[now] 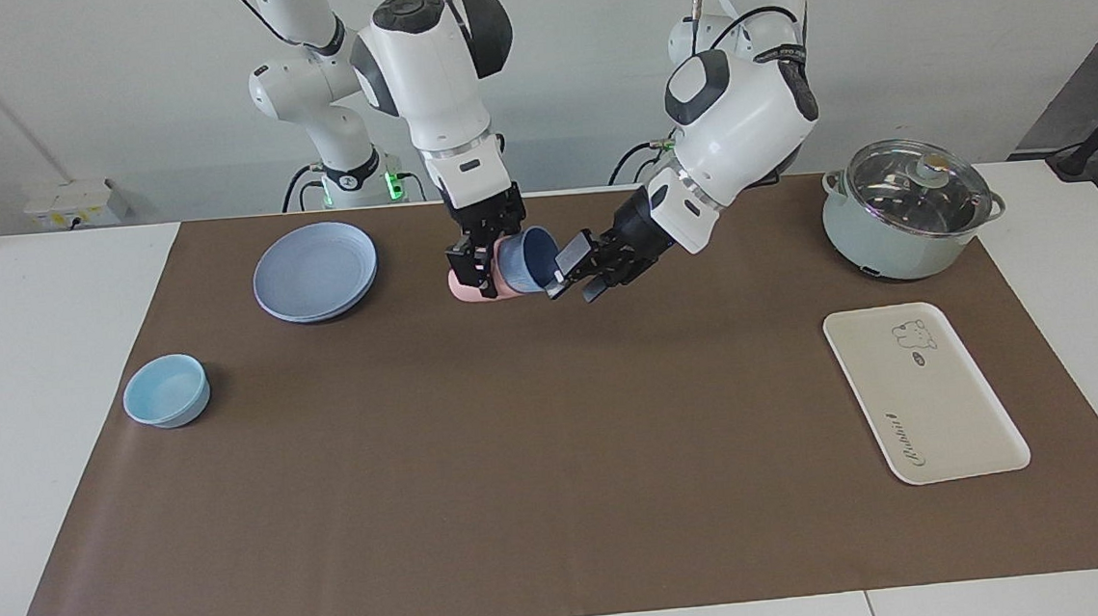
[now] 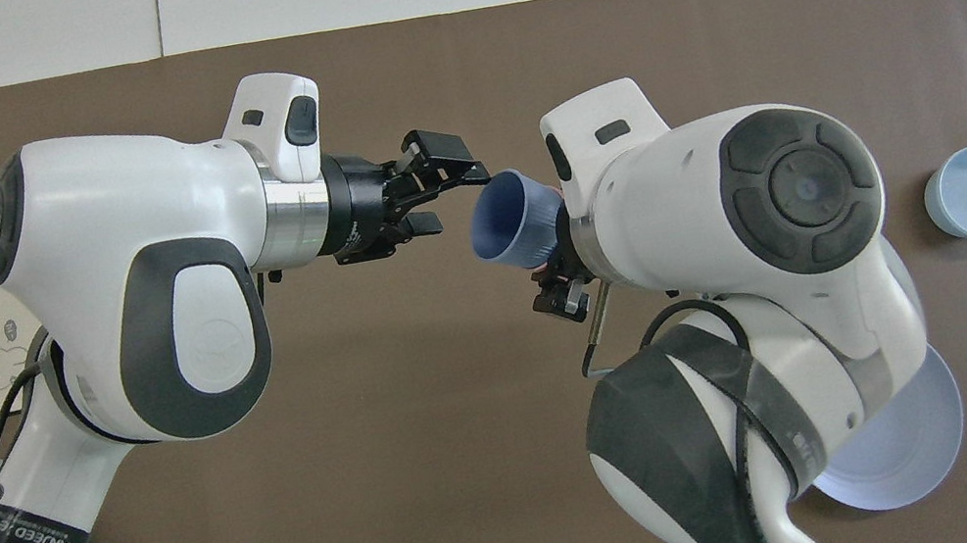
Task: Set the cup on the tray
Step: 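Move the left gripper to the cup while the right gripper holds it, then grasp the blue cup with the left gripper while the right gripper releases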
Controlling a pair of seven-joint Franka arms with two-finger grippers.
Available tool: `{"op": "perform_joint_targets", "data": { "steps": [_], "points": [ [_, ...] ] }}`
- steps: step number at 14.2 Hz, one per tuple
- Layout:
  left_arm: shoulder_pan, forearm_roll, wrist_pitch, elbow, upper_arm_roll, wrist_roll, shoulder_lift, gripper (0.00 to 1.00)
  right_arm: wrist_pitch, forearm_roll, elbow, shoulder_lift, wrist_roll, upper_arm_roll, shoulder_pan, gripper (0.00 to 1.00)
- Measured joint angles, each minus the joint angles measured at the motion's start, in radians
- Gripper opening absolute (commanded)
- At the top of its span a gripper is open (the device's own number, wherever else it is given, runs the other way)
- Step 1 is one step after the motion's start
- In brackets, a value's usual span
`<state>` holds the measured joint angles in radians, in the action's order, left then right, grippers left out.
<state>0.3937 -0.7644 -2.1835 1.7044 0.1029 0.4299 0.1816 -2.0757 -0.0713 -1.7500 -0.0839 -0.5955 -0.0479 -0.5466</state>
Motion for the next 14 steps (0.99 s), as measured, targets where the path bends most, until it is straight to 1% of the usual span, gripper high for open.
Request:
{"op": "perform_joint_targets", "data": {
  "steps": [4, 5, 6, 7, 8, 9, 10, 14],
  "points": [
    [-0.012, -0.040, 0.095, -0.001, -0.005, -0.058, -0.008, 0.77, 0.000, 0.000, 0.001, -0.001, 0.000, -0.001, 0.000, 0.00],
    [-0.013, -0.047, 0.111, -0.001, -0.005, -0.067, -0.010, 0.70, 0.000, 0.000, 0.002, -0.001, 0.000, -0.001, 0.000, 0.00],
    [-0.013, -0.051, 0.130, -0.001, -0.005, -0.071, -0.013, 0.61, 0.000, 0.000, 0.002, -0.001, 0.000, -0.001, 0.001, 0.00],
    [-0.012, -0.058, 0.148, -0.001, -0.004, -0.072, -0.016, 0.55, 0.000, 0.000, 0.002, -0.001, 0.000, -0.001, 0.001, 0.00],
    [-0.009, -0.064, 0.161, -0.001, -0.003, -0.073, -0.018, 0.47, 0.000, 0.000, 0.002, -0.001, 0.000, -0.001, 0.001, 0.00],
    [-0.007, -0.066, 0.169, -0.001, -0.002, -0.075, -0.020, 0.02, 0.000, 0.000, 0.002, -0.001, 0.000, -0.001, 0.001, 0.00],
    [-0.006, -0.067, 0.176, 0.000, 0.000, -0.076, -0.021, 0.00, 0.000, 0.000, 0.002, -0.001, 0.000, -0.001, 0.001, 0.00],
    [-0.006, -0.067, 0.172, -0.002, -0.002, -0.076, -0.023, 0.00, 0.006, 0.002, 0.002, -0.003, 0.000, -0.001, 0.000, 0.00]
  ]
}}
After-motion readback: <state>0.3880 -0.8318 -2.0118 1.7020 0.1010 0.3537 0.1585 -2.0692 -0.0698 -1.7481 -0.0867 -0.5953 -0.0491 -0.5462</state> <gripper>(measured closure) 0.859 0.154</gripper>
